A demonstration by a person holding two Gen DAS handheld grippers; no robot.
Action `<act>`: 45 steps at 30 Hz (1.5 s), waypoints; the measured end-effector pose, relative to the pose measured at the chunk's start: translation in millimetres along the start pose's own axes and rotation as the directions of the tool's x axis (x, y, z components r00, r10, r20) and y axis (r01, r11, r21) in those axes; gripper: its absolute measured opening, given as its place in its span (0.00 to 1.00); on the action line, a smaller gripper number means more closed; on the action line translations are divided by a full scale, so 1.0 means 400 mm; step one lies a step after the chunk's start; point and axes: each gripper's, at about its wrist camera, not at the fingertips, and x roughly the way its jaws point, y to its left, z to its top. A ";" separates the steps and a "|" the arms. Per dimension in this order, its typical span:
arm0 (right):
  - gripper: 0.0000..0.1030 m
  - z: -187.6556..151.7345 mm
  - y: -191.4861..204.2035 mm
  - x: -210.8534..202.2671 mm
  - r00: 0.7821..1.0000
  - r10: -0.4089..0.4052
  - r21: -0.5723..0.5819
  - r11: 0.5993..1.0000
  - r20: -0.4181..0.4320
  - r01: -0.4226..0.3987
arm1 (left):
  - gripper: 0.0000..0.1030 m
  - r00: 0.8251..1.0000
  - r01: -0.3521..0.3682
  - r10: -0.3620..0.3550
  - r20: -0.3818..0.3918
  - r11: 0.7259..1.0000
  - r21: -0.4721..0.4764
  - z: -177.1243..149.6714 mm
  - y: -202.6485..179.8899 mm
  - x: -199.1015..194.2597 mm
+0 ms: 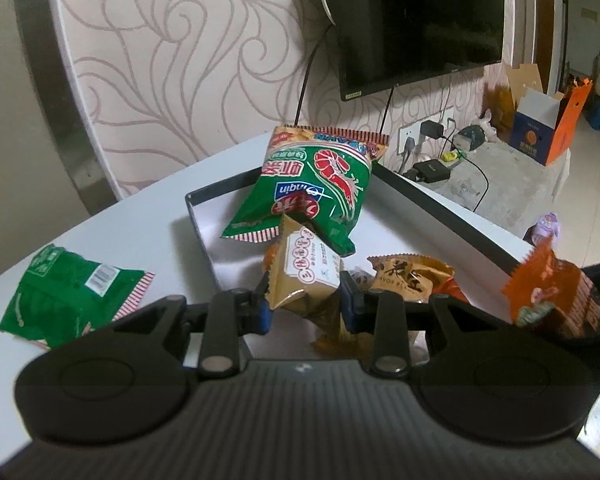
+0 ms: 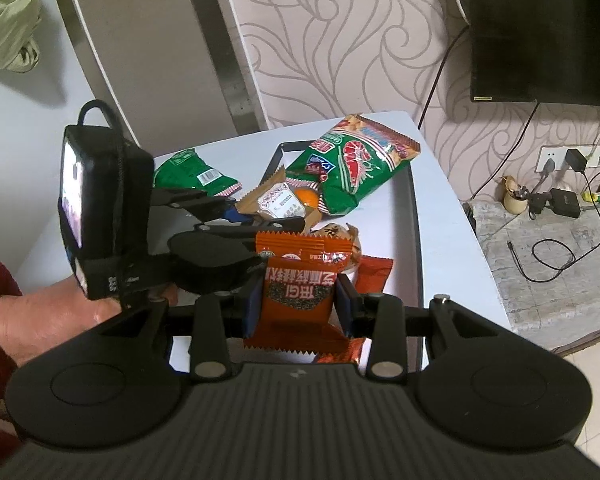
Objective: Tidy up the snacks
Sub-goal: 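Carry the tan cake packet and orange candy packet toward the white box with both tools, then open the left tool over the box while the right tool releases the orange packet into it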
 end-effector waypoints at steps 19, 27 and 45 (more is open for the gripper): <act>0.42 -0.005 -0.003 0.039 0.999 0.011 -0.027 1.000 -0.049 -0.013 | 0.36 1.000 0.009 -0.009 0.028 1.000 0.005 0.024 -0.011 0.025; 0.42 0.000 -0.004 0.048 0.998 -0.004 -0.056 0.998 -0.058 0.001 | 0.57 0.997 0.026 -0.026 0.078 1.000 -0.003 0.036 -0.018 0.003; 0.66 0.020 -0.008 0.077 0.999 -0.004 -0.057 0.998 -0.045 0.002 | 0.58 0.990 0.021 -0.009 0.144 0.997 -0.079 0.033 0.009 -0.052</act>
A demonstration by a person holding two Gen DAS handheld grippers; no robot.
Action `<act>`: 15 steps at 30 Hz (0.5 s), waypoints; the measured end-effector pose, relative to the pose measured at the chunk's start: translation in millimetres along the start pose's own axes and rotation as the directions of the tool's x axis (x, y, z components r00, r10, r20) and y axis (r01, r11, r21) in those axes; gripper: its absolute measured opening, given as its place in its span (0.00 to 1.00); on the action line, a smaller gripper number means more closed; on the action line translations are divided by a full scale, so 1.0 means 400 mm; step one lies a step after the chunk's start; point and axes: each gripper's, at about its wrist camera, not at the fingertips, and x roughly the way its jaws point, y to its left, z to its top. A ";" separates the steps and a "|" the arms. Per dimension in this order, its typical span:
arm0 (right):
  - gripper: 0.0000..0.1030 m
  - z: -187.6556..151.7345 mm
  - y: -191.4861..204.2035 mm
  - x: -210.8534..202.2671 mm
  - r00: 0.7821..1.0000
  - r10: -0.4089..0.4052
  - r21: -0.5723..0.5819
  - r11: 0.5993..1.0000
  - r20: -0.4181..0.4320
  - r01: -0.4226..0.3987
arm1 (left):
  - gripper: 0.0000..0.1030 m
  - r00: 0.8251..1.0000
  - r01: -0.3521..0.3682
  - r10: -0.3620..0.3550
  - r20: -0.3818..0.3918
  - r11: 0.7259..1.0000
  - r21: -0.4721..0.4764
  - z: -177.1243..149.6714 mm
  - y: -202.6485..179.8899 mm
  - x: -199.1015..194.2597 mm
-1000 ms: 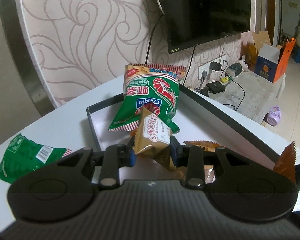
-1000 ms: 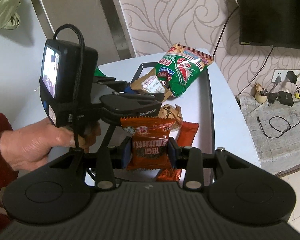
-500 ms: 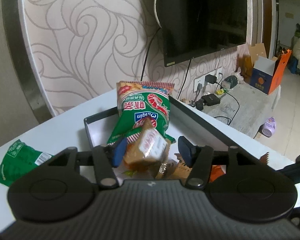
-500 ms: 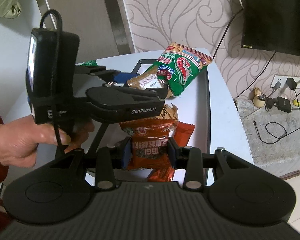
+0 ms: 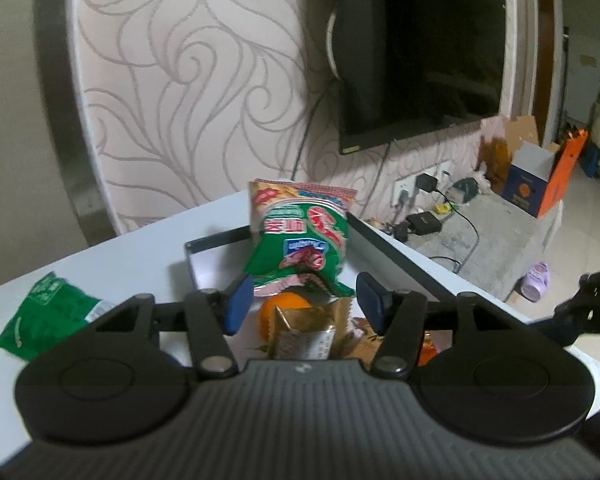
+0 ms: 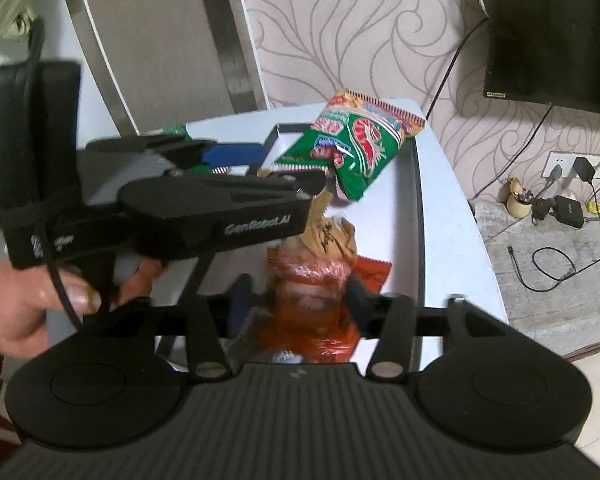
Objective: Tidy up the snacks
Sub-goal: 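Open the left tool over the box while the right tool releases the orange packet into it, then grasp the green seed bag with the left tool while the right tool grasps the wrapped chocolate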
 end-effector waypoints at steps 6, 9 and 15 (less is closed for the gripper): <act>0.67 0.017 0.023 0.019 1.000 0.015 -0.016 1.000 0.006 -0.015 | 0.58 0.999 -0.050 0.051 0.003 0.997 -0.059 -0.016 0.059 -0.017; 0.67 0.024 0.040 0.028 1.000 0.010 -0.012 1.000 0.007 -0.010 | 0.58 0.998 -0.066 0.067 0.000 0.994 -0.088 -0.021 0.107 -0.030; 0.67 0.050 0.097 0.043 0.999 -0.015 0.007 1.000 0.029 0.015 | 0.58 0.992 -0.124 0.125 0.012 0.990 -0.068 -0.039 0.225 -0.053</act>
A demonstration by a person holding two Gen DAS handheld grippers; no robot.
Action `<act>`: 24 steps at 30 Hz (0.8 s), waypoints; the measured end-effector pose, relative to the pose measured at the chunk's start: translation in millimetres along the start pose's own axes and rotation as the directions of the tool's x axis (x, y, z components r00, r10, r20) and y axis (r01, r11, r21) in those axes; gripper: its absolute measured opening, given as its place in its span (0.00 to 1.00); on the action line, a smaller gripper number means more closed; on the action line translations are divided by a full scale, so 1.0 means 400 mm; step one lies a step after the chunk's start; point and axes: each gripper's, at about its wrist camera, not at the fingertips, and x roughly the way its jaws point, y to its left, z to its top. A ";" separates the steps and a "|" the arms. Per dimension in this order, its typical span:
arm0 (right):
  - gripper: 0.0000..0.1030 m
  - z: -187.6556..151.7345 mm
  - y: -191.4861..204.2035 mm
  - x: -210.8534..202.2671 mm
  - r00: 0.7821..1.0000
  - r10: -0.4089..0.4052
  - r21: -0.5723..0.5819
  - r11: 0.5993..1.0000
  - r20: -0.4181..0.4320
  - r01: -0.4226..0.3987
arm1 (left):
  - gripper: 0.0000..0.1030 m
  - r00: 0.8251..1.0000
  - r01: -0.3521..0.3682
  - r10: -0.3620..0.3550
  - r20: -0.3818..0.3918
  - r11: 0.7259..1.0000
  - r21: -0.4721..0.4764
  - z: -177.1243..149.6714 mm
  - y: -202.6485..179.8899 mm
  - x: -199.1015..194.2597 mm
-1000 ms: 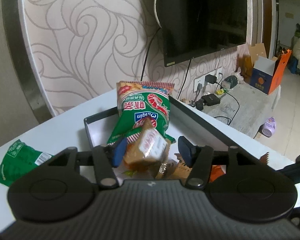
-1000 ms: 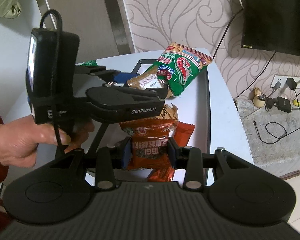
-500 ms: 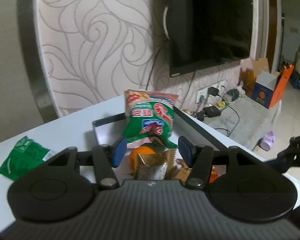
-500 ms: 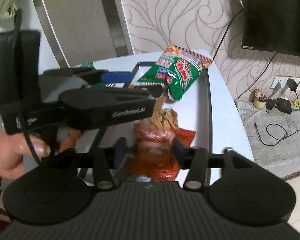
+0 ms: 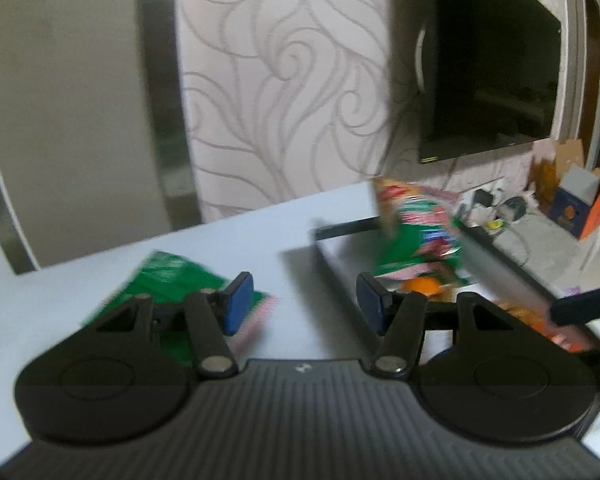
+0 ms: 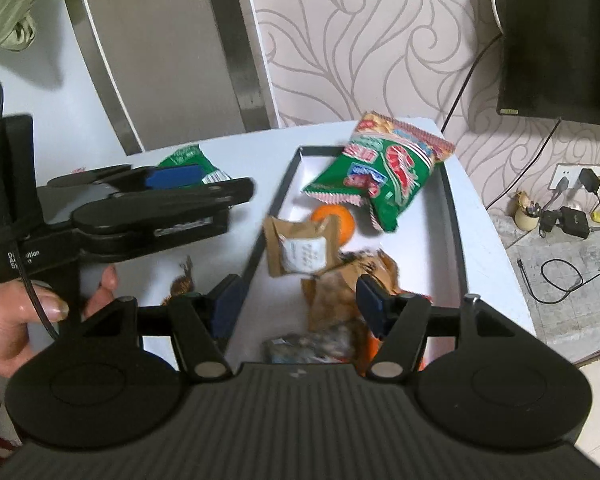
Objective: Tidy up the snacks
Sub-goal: 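Grasp the green seed bag with the left tool while the right tool grasps the wrapped chocolate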
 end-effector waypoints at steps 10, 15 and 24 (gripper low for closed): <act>0.67 0.043 0.173 0.053 0.997 0.079 0.012 0.997 0.022 -0.079 | 0.80 0.994 -0.104 0.102 0.034 0.992 0.069 -0.015 0.208 0.002; 0.67 0.028 0.244 0.106 0.995 0.090 0.045 0.995 -0.035 -0.088 | 0.80 0.995 -0.101 0.102 -0.014 0.991 0.085 -0.024 0.279 0.050; 0.67 -0.006 0.291 0.103 0.997 -0.013 0.132 0.991 -0.078 0.023 | 0.84 0.998 0.052 -0.052 -0.036 0.999 -0.003 -0.038 0.330 0.132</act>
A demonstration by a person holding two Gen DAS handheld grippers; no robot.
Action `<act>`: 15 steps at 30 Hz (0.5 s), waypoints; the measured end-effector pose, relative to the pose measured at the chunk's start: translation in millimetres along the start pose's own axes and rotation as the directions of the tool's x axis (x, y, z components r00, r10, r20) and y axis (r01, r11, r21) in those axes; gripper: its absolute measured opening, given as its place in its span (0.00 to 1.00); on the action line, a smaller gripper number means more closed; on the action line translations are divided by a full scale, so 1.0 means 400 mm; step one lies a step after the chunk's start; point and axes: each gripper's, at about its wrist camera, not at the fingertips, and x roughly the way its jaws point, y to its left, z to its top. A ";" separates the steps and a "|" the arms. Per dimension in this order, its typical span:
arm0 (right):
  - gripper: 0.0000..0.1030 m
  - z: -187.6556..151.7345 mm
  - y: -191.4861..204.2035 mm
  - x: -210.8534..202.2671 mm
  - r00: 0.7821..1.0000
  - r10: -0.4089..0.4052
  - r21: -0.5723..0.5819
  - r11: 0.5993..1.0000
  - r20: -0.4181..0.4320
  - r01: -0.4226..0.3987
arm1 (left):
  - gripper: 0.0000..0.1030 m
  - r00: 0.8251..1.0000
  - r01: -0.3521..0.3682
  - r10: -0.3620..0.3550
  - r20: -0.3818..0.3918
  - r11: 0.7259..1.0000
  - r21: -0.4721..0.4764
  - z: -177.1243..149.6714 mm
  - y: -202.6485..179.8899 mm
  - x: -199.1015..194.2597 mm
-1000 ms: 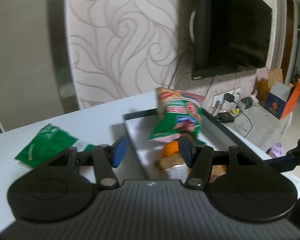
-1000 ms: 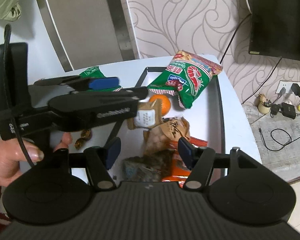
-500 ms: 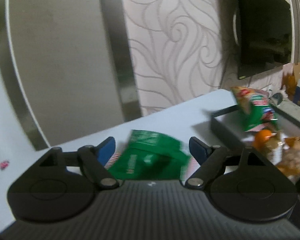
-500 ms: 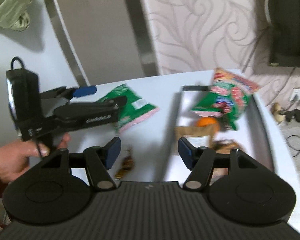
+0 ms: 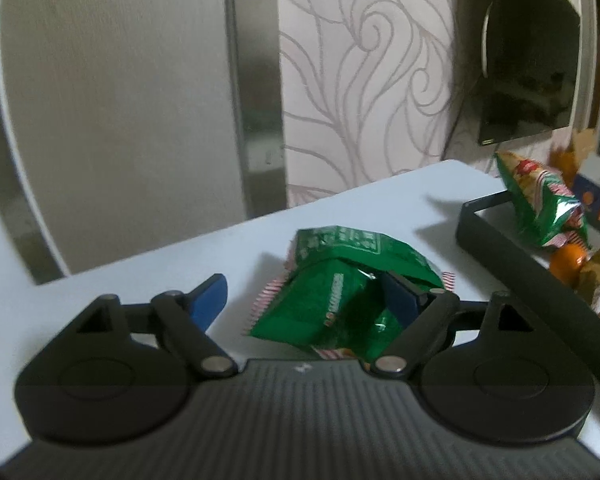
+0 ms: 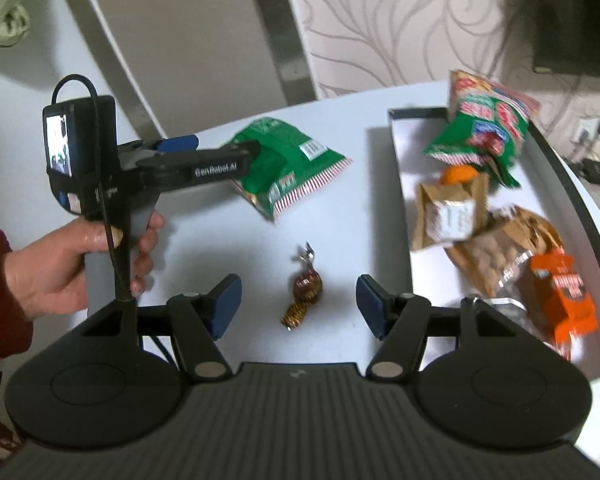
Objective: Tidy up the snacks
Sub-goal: 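Grasp the green seed bag with the left tool while the right tool grasps the wrapped chocolate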
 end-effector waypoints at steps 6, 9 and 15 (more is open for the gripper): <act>0.67 -0.008 0.017 -0.008 0.997 -0.072 0.020 0.997 -0.021 0.072 | 0.84 0.993 0.105 -0.109 -0.041 0.990 -0.093 0.013 0.002 0.042; 0.67 -0.006 0.024 -0.012 0.995 -0.100 0.023 0.995 -0.026 0.100 | 0.83 0.990 0.133 -0.136 -0.027 0.987 -0.094 0.015 -0.001 0.041; 0.67 -0.004 0.021 -0.010 0.991 -0.126 0.041 0.991 -0.036 0.128 | 0.83 0.977 0.199 -0.207 -0.057 0.971 -0.131 0.012 0.004 0.086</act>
